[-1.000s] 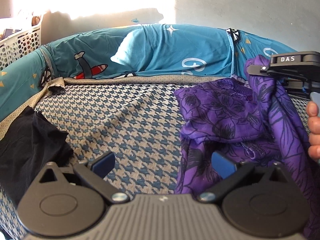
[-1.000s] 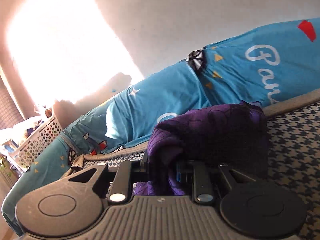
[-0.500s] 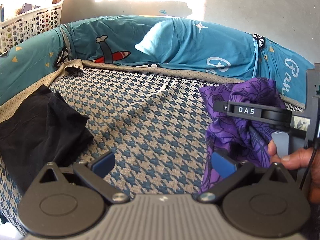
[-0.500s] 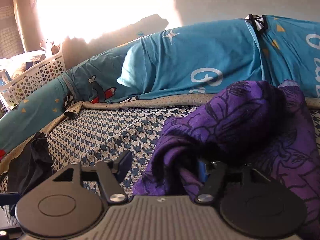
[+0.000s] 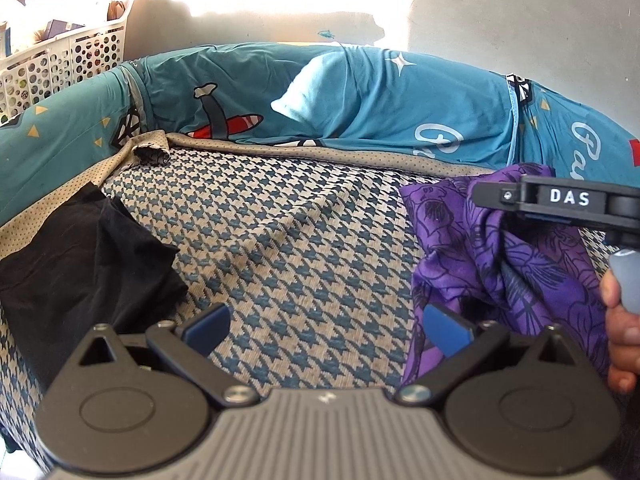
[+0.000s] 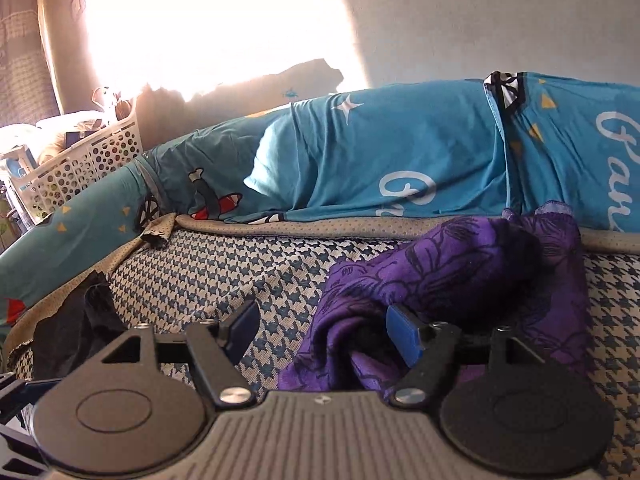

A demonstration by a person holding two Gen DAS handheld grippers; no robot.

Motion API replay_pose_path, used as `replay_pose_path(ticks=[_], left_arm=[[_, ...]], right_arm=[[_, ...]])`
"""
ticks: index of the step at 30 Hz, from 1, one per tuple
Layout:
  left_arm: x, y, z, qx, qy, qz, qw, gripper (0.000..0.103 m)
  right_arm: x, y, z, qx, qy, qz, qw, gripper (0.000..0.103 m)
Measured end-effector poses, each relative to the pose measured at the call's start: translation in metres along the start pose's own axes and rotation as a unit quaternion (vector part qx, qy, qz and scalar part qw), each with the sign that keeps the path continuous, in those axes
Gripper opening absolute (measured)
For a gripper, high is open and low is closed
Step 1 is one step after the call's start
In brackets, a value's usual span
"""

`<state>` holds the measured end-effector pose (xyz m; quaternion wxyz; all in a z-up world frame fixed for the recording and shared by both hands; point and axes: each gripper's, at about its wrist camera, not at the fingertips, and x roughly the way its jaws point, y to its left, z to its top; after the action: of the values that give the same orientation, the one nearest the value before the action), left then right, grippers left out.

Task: Fold clothes
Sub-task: 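Lift the side edge and fold it toward the top's middle with the right gripper, then lower the folded edge onto the purple top and open the right gripper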

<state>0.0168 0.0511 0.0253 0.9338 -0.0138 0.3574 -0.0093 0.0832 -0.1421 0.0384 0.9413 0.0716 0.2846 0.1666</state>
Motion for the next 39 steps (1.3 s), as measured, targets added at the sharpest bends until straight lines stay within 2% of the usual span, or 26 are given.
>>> replay_pose_path(ticks=[4,6,8,10,12,14,19,25,28,34,39], left_arm=[[0.000,-0.001,0.000,-0.001,0.000,0.000,1.0000,0.103],[0.001,-0.001,0.000,-0.001,0.000,0.000,1.0000,0.103],[0.001,-0.002,0.000,-0.001,0.001,-0.001,1.0000,0.103],[0.001,-0.002,0.000,-0.002,0.002,-0.001,1.0000,0.103],[0.001,-0.002,0.000,-0.003,0.003,-0.002,1.0000,0.103],[0.002,-0.002,-0.001,-0.004,0.004,-0.003,1.0000,0.103],[0.001,-0.003,-0.001,-0.007,0.006,-0.007,0.9999,0.103],[-0.002,-0.006,-0.002,-0.004,0.004,-0.014,0.9999,0.103],[-0.001,-0.009,-0.002,-0.001,0.007,-0.019,0.9998,0.103],[0.001,-0.013,-0.003,-0.003,0.017,-0.029,0.9994,0.103],[0.000,-0.015,-0.003,-0.001,0.014,-0.029,0.9995,0.103]], right_arm=[[-0.019,-0.003,0.008,-0.014,-0.017,-0.009,1.000,0.069],[-0.024,-0.009,0.010,-0.020,-0.020,-0.029,0.999,0.056],[-0.022,-0.018,0.010,-0.008,-0.014,-0.050,0.999,0.050],[-0.019,-0.028,0.009,0.007,-0.005,-0.069,0.998,0.039],[-0.011,-0.038,0.006,0.026,0.014,-0.086,0.996,0.023],[-0.003,-0.045,0.002,0.038,0.030,-0.100,0.994,0.020],[0.012,-0.053,-0.003,0.050,0.039,-0.129,0.990,0.020],[0.029,-0.054,0.000,0.052,0.034,-0.145,0.988,0.020],[0.036,-0.054,0.007,0.061,0.021,-0.124,0.990,0.020],[0.048,-0.037,0.013,0.050,-0.028,-0.051,0.997,0.020],[0.067,-0.037,0.012,0.063,-0.020,-0.042,0.997,0.020]])
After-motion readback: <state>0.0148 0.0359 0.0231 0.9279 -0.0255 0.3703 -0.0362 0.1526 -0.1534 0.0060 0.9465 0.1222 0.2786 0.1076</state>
